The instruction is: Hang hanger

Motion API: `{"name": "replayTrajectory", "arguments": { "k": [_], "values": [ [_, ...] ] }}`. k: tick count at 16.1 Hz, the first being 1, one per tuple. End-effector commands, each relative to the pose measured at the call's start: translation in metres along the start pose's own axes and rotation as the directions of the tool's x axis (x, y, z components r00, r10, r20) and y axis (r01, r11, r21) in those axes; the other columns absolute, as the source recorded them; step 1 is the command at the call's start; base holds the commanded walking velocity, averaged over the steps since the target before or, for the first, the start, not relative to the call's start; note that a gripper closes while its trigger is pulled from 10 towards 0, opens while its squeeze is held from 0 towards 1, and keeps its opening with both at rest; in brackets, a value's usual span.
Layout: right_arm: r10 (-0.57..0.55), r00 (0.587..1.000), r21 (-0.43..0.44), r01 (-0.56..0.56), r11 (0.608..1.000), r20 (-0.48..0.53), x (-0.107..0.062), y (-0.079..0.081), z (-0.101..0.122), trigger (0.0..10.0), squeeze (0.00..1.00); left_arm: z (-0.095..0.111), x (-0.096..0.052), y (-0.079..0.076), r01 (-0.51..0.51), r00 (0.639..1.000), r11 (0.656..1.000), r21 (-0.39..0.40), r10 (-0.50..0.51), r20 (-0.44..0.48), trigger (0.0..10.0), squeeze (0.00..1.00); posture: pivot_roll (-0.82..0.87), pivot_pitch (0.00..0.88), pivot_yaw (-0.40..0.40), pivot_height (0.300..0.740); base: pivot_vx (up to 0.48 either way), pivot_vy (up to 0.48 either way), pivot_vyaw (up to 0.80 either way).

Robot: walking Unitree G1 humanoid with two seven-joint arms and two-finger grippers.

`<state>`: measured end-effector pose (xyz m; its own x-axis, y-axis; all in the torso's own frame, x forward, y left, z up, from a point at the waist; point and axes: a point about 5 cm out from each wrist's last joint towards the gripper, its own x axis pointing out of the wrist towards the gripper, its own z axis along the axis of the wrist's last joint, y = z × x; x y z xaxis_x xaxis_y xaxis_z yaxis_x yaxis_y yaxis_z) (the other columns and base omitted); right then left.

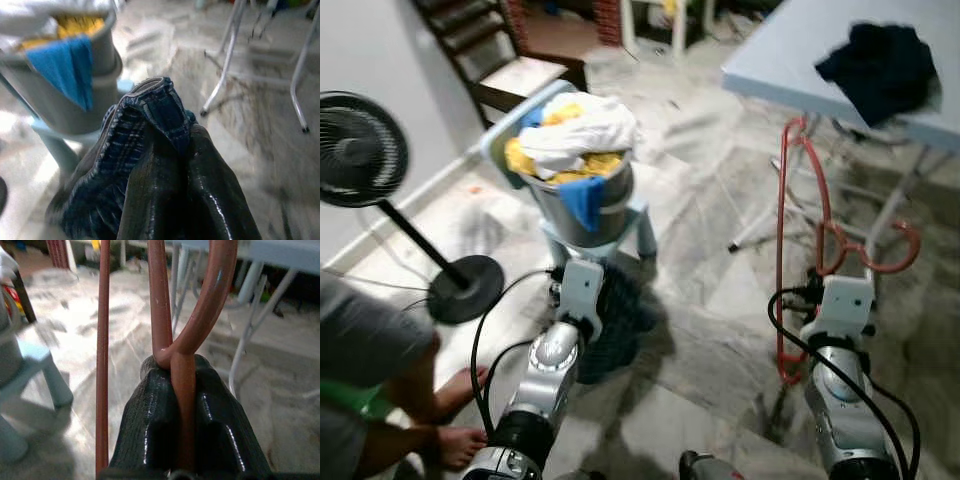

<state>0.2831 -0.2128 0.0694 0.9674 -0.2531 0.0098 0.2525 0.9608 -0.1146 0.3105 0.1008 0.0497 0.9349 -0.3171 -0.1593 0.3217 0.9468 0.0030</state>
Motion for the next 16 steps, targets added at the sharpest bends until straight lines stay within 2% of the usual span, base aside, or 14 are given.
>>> {"name": "replayTrajectory", "arguments": {
  "k": [1, 3, 5, 6, 7, 8, 9, 10, 11, 12, 16],
  "values": [
    [0.027, 0.999, -0.014, -0.027, 1.0, -0.032, -0.004, 0.005, -0.011, 10.0, 0.0, -0.013, -0.005, 0.005, -0.01, 0.999, 1.0, 0.006, 0.01, -0.048, 10.0, 0.0, -0.1, 0.173, 0.053, 0.74, 0.0, 0.0, -0.8],
    [0.046, 0.99, -0.053, -0.053, 0.997, -0.131, -0.012, 0.007, -0.036, 10.0, 0.0, -0.036, -0.011, 0.0, 0.025, 0.989, 0.999, 0.035, -0.019, -0.15, 10.0, 0.0, -0.09, 0.17, 0.042, 0.74, 0.0, 0.0, -0.8],
    [0.059, 0.967, -0.064, -0.077, 0.995, -0.247, -0.021, 0.008, -0.06, 10.0, 0.0, -0.063, -0.023, -0.004, 0.07, 0.957, 0.996, 0.061, -0.049, -0.287, 10.0, 0.0, -0.1, 0.167, 0.036, 0.74, 0.0, 0.0, -0.8],
    [0.084, 0.943, -0.065, -0.11, 0.992, -0.322, -0.026, 0.012, -0.073, 10.0, 0.0, -0.078, -0.032, -0.002, 0.073, 0.929, 0.997, 0.035, -0.055, -0.365, 10.0, 0.0, -0.1, 0.162, 0.033, 0.74, 0.0, 0.0, -0.8],
    [0.093, 0.929, -0.063, -0.123, 0.99, -0.357, -0.029, 0.014, -0.079, 10.0, 0.0, -0.084, -0.037, 0.003, 0.033, 0.916, 0.999, 0.028, -0.019, -0.4, 10.0, 0.0, -0.11, 0.159, 0.034, 0.74, 0.0, 0.0, -0.71],
    [0.095, 0.912, -0.033, -0.118, 0.992, -0.398, -0.032, 0.016, -0.085, 10.0, 0.0, -0.089, -0.041, 0.006, 0.013, 0.905, 1.0, 0.023, -0.002, -0.425, 10.0, 0.0, -0.11, 0.157, 0.034, 0.74, 0.0, 0.0, -0.55],
    [0.067, 0.866, 0.069, -0.038, 0.997, -0.496, -0.038, 0.015, -0.098, 10.0, 0.0, -0.098, -0.048, 0.008, 0.01, 0.883, 0.999, 0.038, 0.009, -0.469, 10.0, 0.0, -0.11, 0.152, 0.033, 0.74, 0.0, 0.0, -0.46],
    [0.055, 0.821, 0.128, 0.022, 0.992, -0.568, -0.046, 0.017, -0.108, 10.0, 0.0, -0.106, -0.055, 0.009, 0.018, 0.859, 0.999, 0.047, 0.009, -0.512, 10.0, 0.0, -0.1, 0.144, 0.033, 0.74, 0.0, 0.0, 0.0],
    [0.06, 0.801, 0.146, 0.034, 0.989, -0.596, -0.05, 0.02, -0.112, 10.0, 0.0, -0.11, -0.06, 0.009, 0.016, 0.845, 0.999, 0.047, 0.012, -0.535, 10.0, 0.0, -0.1, 0.139, 0.032, 0.74, 0.0, 0.0, 0.0],
    [0.094, 0.795, 0.129, -0.02, 0.991, -0.599, -0.051, 0.025, -0.113, 10.0, 0.0, -0.116, -0.065, 0.012, -0.019, 0.827, 0.999, 0.033, 0.034, -0.562, 10.0, 0.0, -0.1, 0.134, 0.031, 0.74, 0.0, 0.0, 0.0],
    [0.137, 0.794, 0.114, -0.085, 0.99, -0.593, -0.047, 0.035, -0.11, 10.0, 0.0, -0.12, -0.071, 0.017, -0.028, 0.814, 1.0, 0.013, 0.03, -0.58, 10.0, 0.0, -0.09, 0.128, 0.033, 0.74, 0.0, 0.0, -0.51]
  ]
}}
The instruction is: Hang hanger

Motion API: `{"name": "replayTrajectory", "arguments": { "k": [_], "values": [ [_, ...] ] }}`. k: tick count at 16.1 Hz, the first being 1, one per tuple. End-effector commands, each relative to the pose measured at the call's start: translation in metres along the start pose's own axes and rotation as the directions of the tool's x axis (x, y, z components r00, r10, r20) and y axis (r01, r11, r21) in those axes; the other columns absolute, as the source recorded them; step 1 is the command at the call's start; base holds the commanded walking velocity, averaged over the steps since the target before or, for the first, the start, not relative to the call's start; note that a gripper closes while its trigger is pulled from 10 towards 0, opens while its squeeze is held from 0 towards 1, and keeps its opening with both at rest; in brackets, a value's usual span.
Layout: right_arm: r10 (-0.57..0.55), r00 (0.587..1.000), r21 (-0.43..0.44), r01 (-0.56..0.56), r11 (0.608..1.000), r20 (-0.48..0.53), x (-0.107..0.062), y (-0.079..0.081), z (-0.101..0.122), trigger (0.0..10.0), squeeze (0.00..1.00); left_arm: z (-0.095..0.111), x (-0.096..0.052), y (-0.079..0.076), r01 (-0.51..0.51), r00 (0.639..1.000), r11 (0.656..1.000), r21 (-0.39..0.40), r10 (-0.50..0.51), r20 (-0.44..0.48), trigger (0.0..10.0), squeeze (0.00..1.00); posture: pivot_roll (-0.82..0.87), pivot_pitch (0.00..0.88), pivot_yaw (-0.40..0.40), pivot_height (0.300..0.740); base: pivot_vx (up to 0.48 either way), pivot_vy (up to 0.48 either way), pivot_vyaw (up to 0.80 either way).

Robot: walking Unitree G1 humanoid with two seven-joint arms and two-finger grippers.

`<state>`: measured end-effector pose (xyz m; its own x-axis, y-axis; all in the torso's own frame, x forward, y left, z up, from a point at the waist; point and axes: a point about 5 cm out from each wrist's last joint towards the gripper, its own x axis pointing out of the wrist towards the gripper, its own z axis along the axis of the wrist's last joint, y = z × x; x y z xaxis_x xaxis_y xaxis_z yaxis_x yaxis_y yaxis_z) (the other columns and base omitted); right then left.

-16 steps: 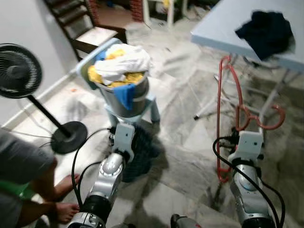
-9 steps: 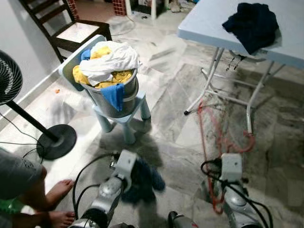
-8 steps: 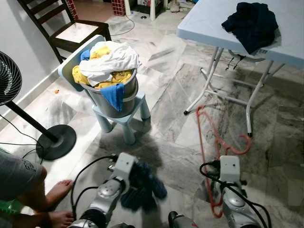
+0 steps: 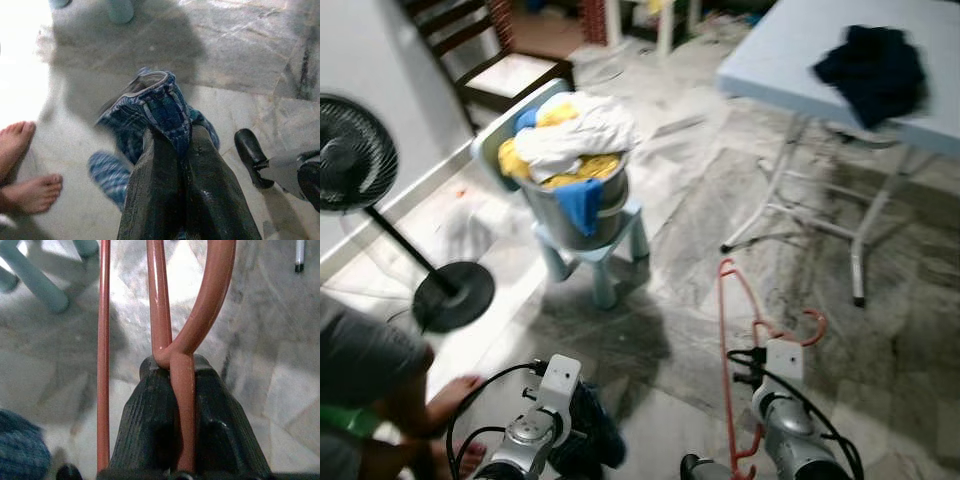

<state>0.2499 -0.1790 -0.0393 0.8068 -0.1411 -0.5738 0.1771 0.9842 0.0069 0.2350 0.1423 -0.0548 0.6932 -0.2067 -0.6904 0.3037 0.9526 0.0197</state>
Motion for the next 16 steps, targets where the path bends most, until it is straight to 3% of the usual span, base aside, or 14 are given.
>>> {"name": "replayTrajectory", "arguments": {
  "k": [1, 7, 16],
  "values": [
    [0.004, 1.0, -0.008, -0.004, 1.0, -0.031, -0.002, -0.001, -0.008, 10.0, 0.0, -0.007, -0.002, 0.003, -0.01, 1.0, 1.0, 0.005, 0.01, -0.027, 10.0, 0.0, -0.09, 0.127, 0.035, 0.74, 0.251, 0.0, -0.68],
    [0.004, 0.999, -0.015, -0.004, 1.0, -0.045, -0.003, 0.0, -0.013, 10.0, 0.0, -0.018, -0.007, 0.018, -0.034, 0.996, 0.999, 0.025, 0.036, -0.081, 10.0, 0.0, -0.08, 0.131, 0.045, 0.74, 0.084, 0.0, -0.59],
    [-0.01, 0.999, -0.014, 0.009, 1.0, -0.043, -0.005, -0.003, -0.016, 10.0, 0.0, -0.019, -0.007, 0.018, -0.027, 0.995, 0.998, 0.05, 0.032, -0.095, 10.0, 0.0, -0.09, 0.138, 0.05, 0.74, 0.393, 0.0, -0.75]
  ]
}}
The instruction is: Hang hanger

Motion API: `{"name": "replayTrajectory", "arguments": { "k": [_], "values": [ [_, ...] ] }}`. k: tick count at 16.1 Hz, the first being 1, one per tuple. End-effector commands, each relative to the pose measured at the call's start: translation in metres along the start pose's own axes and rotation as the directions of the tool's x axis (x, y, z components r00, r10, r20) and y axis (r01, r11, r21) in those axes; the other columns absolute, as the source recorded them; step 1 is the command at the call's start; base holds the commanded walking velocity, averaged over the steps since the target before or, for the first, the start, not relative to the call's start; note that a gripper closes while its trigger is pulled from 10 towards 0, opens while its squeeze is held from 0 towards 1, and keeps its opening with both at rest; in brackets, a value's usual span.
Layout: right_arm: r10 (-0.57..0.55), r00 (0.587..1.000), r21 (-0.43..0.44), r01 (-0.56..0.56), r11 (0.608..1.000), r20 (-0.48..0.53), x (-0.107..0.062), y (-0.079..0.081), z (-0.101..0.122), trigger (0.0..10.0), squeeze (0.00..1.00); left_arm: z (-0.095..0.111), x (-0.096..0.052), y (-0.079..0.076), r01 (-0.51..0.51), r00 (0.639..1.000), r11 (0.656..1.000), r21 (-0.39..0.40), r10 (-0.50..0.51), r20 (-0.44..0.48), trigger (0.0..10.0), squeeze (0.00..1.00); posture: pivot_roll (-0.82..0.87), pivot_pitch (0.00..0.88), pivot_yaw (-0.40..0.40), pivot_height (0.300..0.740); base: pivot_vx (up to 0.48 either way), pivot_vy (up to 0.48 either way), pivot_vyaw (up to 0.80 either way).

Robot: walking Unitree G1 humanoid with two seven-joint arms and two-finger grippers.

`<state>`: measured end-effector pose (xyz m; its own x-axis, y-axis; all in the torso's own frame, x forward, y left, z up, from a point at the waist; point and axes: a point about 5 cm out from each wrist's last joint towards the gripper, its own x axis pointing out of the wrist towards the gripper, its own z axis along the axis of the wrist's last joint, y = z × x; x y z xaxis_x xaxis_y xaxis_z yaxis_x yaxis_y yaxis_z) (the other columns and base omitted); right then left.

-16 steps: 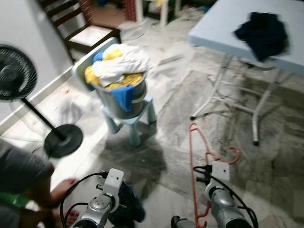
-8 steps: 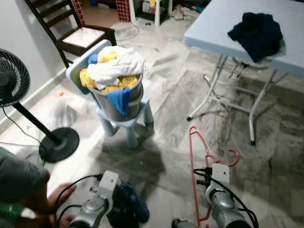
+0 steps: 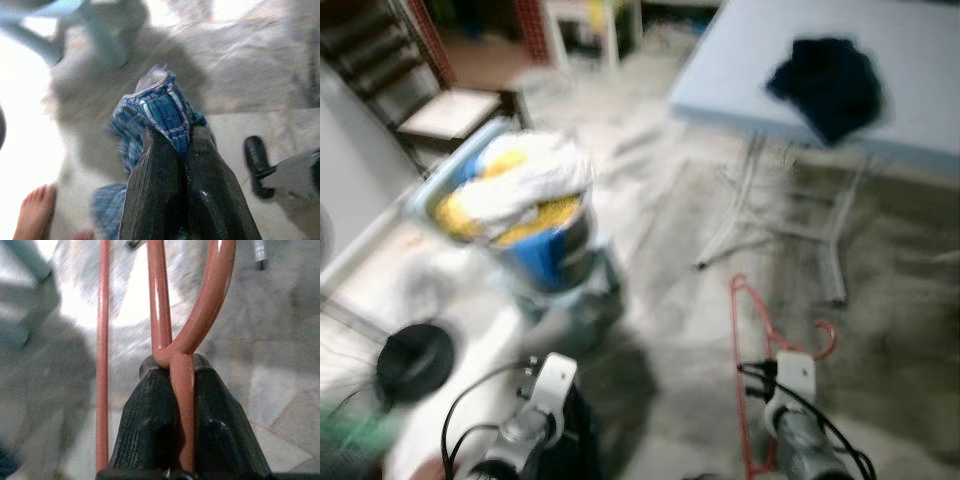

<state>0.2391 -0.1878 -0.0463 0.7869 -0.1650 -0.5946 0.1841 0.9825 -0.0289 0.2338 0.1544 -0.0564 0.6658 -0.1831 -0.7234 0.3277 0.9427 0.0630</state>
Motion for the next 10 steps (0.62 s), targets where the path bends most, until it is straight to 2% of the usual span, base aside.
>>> {"name": "replayTrajectory", "arguments": {
  "k": [1, 7, 10],
  "values": [
    [0.015, 1.0, 0.011, -0.015, 1.0, -0.017, -0.001, 0.007, -0.005, 10.0, 0.0, -0.015, -0.004, 0.005, -0.015, 0.999, 1.0, 0.003, 0.015, -0.052, 10.0, 0.0, -0.09, 0.139, 0.049, 0.74, 0.42, 0.0, -0.8],
    [0.011, 1.0, 0.006, -0.011, 1.0, -0.023, -0.002, 0.005, -0.007, 10.0, 0.0, -0.013, 0.0, -0.012, 0.003, 0.998, 1.0, 0.021, -0.002, -0.059, 10.0, 0.0, -0.09, 0.148, 0.042, 0.74, 0.403, 0.0, -0.8],
    [0.015, 0.999, -0.015, -0.015, 1.0, -0.029, -0.003, 0.005, -0.01, 10.0, 0.0, -0.015, -0.001, -0.012, 0.003, 0.998, 1.0, 0.031, -0.001, -0.066, 10.0, 0.0, -0.09, 0.151, 0.039, 0.74, 0.391, 0.0, -0.8]
  ]
}}
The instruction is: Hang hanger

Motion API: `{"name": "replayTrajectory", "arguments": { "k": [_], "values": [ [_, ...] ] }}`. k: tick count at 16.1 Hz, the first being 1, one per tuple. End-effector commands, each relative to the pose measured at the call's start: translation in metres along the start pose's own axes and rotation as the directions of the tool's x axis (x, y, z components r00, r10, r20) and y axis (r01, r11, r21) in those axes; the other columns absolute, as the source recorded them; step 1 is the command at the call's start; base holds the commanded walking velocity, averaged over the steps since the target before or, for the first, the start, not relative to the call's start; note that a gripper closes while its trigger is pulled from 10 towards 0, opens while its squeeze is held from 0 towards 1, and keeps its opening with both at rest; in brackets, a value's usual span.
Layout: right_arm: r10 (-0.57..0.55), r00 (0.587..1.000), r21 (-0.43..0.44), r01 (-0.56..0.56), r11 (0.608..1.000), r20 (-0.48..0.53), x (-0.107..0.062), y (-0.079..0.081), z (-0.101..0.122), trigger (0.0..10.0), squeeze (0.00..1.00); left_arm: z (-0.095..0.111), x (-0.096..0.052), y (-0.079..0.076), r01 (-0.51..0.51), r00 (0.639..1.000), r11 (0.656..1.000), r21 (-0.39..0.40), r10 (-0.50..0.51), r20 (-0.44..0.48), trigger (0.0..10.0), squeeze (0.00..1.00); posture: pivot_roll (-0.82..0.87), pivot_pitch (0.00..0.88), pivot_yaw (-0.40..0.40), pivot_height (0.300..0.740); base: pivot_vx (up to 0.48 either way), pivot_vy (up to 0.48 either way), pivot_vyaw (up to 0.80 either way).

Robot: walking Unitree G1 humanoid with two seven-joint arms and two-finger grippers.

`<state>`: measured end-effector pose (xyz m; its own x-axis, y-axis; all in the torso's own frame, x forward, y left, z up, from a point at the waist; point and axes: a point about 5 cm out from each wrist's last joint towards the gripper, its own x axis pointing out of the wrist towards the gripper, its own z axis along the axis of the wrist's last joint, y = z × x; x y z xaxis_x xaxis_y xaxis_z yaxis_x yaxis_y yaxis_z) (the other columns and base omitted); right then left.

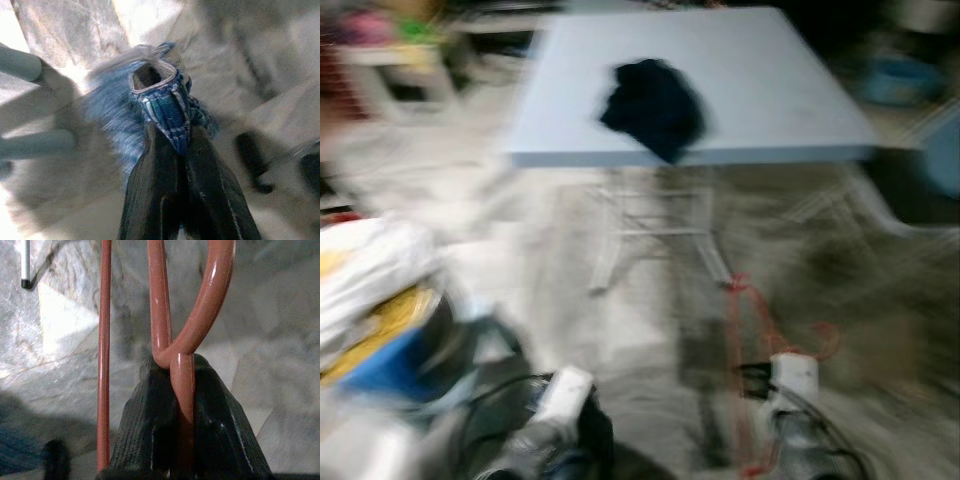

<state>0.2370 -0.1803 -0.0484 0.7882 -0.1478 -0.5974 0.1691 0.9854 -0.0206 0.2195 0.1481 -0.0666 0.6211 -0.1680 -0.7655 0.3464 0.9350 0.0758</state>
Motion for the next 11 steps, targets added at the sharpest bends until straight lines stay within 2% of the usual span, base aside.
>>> {"name": "replayTrajectory", "arguments": {
  "k": [1, 3, 6, 9, 11],
  "values": [
    [-0.004, 1.0, -0.017, 0.003, 1.0, -0.029, -0.002, -0.003, -0.007, 10.0, 0.0, -0.002, 0.0, 0.001, -0.004, 1.0, 1.0, 0.009, 0.004, -0.006, 10.0, 0.0, -0.09, 0.153, 0.039, 0.74, 0.364, 0.0, -0.8],
    [-0.011, 0.999, -0.028, 0.01, 1.0, -0.04, -0.002, -0.005, -0.009, 10.0, 0.0, -0.01, -0.004, 0.011, -0.01, 1.0, 1.0, 0.016, 0.01, -0.012, 10.0, 0.0, -0.08, 0.154, 0.039, 0.74, 0.354, 0.0, -0.47],
    [-0.021, 0.998, -0.035, 0.019, 0.999, -0.051, -0.003, -0.008, -0.012, 10.0, 0.0, -0.026, -0.014, 0.035, -0.039, 0.999, 0.999, -0.005, 0.039, -0.016, 10.0, 0.0, -0.08, 0.151, 0.038, 0.74, 0.349, 0.0, 0.0],
    [-0.019, 0.999, -0.041, 0.017, 0.999, -0.046, -0.003, -0.008, -0.012, 10.0, 0.0, -0.027, -0.016, 0.038, -0.046, 0.999, 0.999, 0.001, 0.046, -0.006, 10.0, 0.0, -0.08, 0.151, 0.038, 0.74, 0.349, 0.0, 0.0],
    [-0.021, 0.999, -0.042, 0.019, 0.999, -0.047, -0.003, -0.008, -0.011, 10.0, 0.0, -0.022, -0.013, 0.031, -0.036, 0.999, 0.999, 0.022, 0.036, 0.012, 10.0, 0.0, -0.08, 0.147, 0.039, 0.74, 0.351, 0.0, 0.0]
  ]
}}
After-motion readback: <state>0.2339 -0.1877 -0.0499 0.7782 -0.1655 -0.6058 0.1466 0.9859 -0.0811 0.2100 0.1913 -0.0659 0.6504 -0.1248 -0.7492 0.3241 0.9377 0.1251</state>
